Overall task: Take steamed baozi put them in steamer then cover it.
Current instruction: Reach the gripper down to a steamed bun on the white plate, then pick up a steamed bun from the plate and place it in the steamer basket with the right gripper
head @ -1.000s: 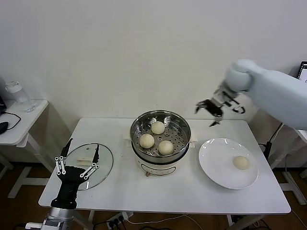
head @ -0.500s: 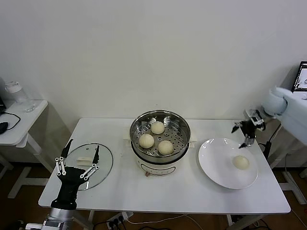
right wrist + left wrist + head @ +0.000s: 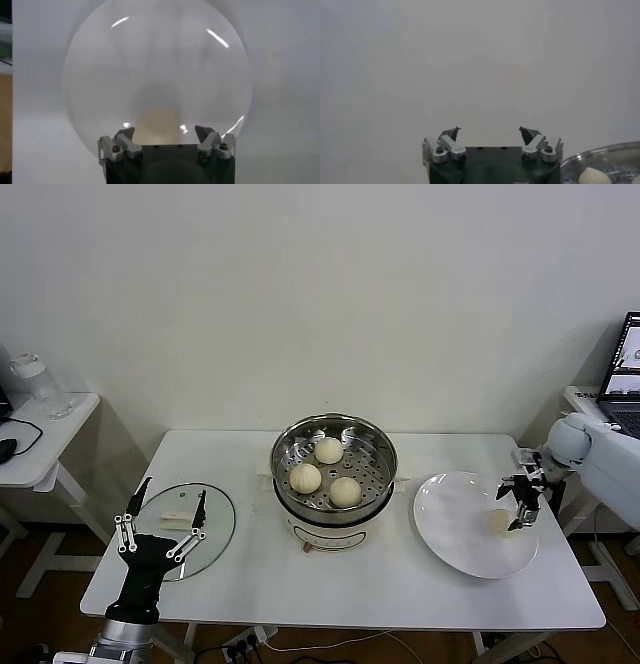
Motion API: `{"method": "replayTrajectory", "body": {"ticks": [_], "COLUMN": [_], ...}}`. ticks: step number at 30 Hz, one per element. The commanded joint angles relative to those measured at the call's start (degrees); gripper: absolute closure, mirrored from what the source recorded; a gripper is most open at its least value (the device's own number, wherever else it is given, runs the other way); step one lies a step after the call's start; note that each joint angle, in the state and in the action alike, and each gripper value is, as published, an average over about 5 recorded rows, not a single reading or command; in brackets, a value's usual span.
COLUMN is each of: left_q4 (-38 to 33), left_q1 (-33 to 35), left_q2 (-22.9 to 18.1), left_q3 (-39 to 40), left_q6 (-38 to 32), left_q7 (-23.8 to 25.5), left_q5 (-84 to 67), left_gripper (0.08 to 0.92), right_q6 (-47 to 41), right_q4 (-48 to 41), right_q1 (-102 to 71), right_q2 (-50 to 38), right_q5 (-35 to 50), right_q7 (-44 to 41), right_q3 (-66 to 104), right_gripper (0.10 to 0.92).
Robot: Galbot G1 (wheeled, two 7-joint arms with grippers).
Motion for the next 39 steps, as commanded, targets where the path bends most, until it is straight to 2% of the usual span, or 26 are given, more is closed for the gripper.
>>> {"method": "replayTrajectory", "body": {"ticks": [1, 7, 14, 18, 23, 31, 39], "left_q4": [0.1, 0.4, 0.5, 0.5, 0.5, 0.2, 0.1], "left_q1": [0.1, 0.0, -0.1, -0.1, -0.2, -0.5, -0.8], "left_q2": [0.1, 0.0, 0.0, 0.0, 0.1, 0.5, 0.6], "left_q3": [-0.1, -0.1, -0.2, -0.2, 0.0, 0.5, 1.0], "left_q6": [-0.1, -0.2, -0.3, -0.3, -0.3, -0.3, -0.3], "left_q7": [0.0, 0.0, 0.0, 0.0, 0.0, 0.0, 0.0], "left_q5": [0.0, 0.1, 0.1, 0.1, 0.1, 0.1, 0.2], "left_gripper": [0.177, 0.177, 0.177, 0.177, 0.177, 0.177, 0.177], "right_q6": [-0.7, -0.3, 0.0, -0.1, -0.4, -2.2, -5.7], "right_q4": [-3.0, -4.4, -4.9, -3.7, 0.0, 9.8, 15.5], "right_q1": [-3.0, -3.4, -3.6, -2.7, 2.8, 22.5, 39.7], "right_q2": [1.4, 2.6, 3.2, 2.7, 1.0, 1.3, 11.5], "right_q5": [-1.0, -2.0, -2.7, -2.3, -0.3, 9.1, 22.4], "right_q7": [0.7, 1.0, 1.2, 0.7, -1.7, -7.7, -8.1], "right_q3": [1.4, 2.2, 2.8, 2.4, 0.2, -12.0, -23.9], "right_gripper": [0.203, 0.209, 0.295, 0.335, 0.346, 0.344, 0.330]}}
